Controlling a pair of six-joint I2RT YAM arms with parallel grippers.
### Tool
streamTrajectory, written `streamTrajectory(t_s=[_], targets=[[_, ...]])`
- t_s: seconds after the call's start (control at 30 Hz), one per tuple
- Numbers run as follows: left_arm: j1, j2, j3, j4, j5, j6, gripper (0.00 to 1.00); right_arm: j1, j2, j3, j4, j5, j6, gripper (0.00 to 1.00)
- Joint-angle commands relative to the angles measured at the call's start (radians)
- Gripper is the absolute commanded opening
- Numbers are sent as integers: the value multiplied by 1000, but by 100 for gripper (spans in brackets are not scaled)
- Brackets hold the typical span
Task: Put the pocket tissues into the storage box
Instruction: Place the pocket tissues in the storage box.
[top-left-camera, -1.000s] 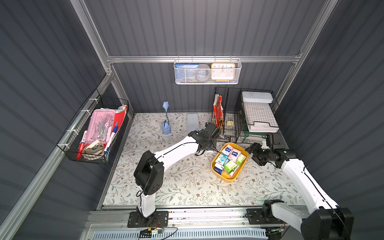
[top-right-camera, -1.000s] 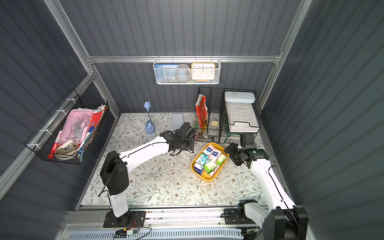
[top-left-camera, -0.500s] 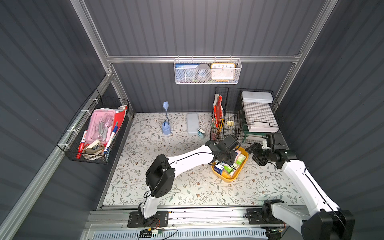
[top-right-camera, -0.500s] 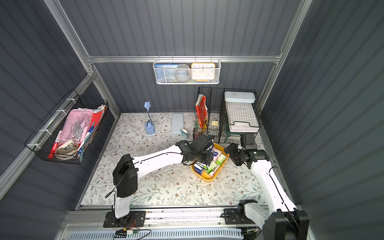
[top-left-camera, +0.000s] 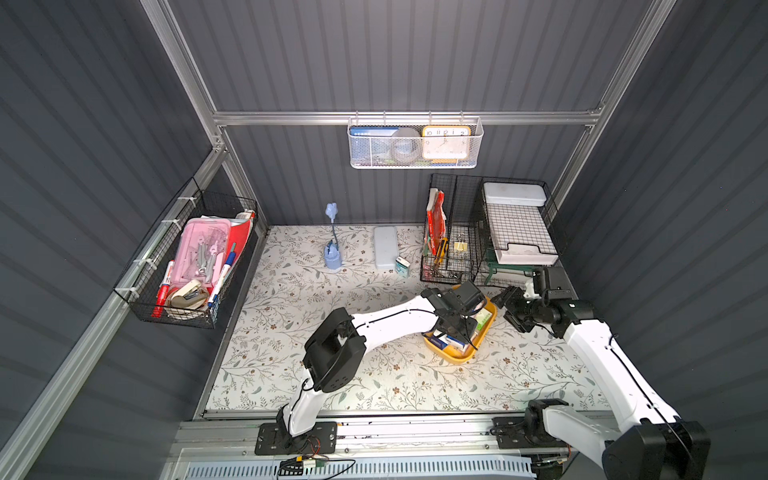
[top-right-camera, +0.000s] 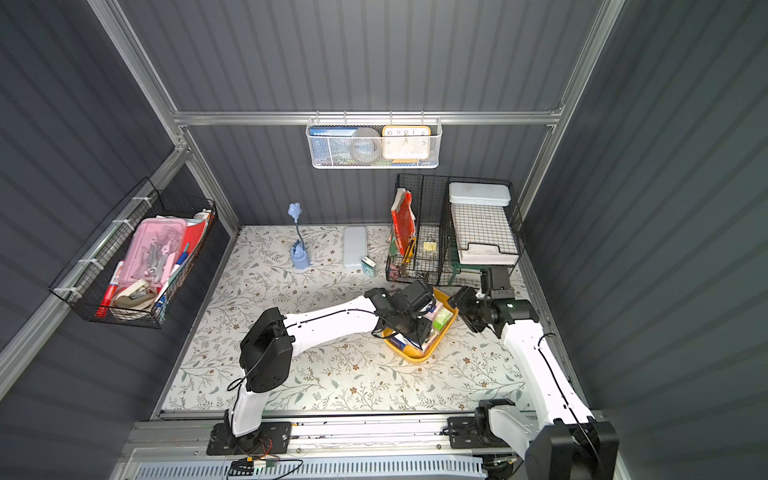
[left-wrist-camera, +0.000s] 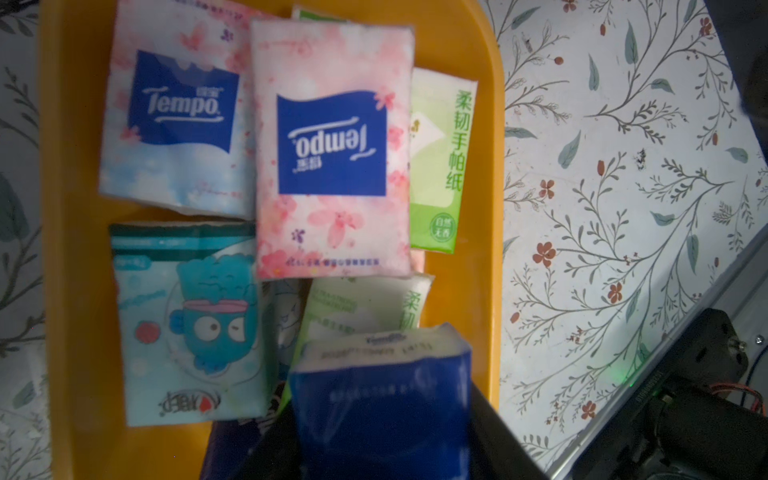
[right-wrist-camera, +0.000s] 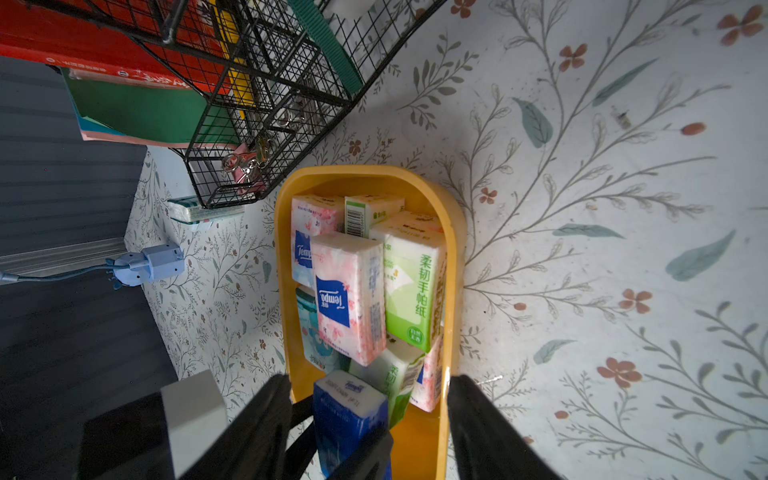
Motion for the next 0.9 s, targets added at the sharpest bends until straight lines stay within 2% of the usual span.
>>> streamTrajectory(t_s=[0.0, 0.1, 0.13, 0.33, 0.53, 0.73, 0.87], targets=[[2, 18, 24, -40, 16, 22, 71, 6, -3, 16, -19, 6, 4, 65], [2, 4, 20, -42, 10, 19, 85, 6, -1, 14, -19, 6, 2, 64], [1, -3, 19, -43, 7, 16, 87, 6, -1, 13, -18, 6, 2, 64], [2, -59, 8, -52, -11, -13, 86, 7, 2, 13, -12, 0, 5, 64], [15, -112, 56, -75, -89, -15, 81, 6, -2, 13, -15, 0, 5, 64], [135, -135, 101, -81, -90, -4, 81, 7, -5, 14, -16, 0, 7, 64], [231, -146, 107, -76, -125, 2, 84, 10, -1, 15, -11, -1, 8, 64]])
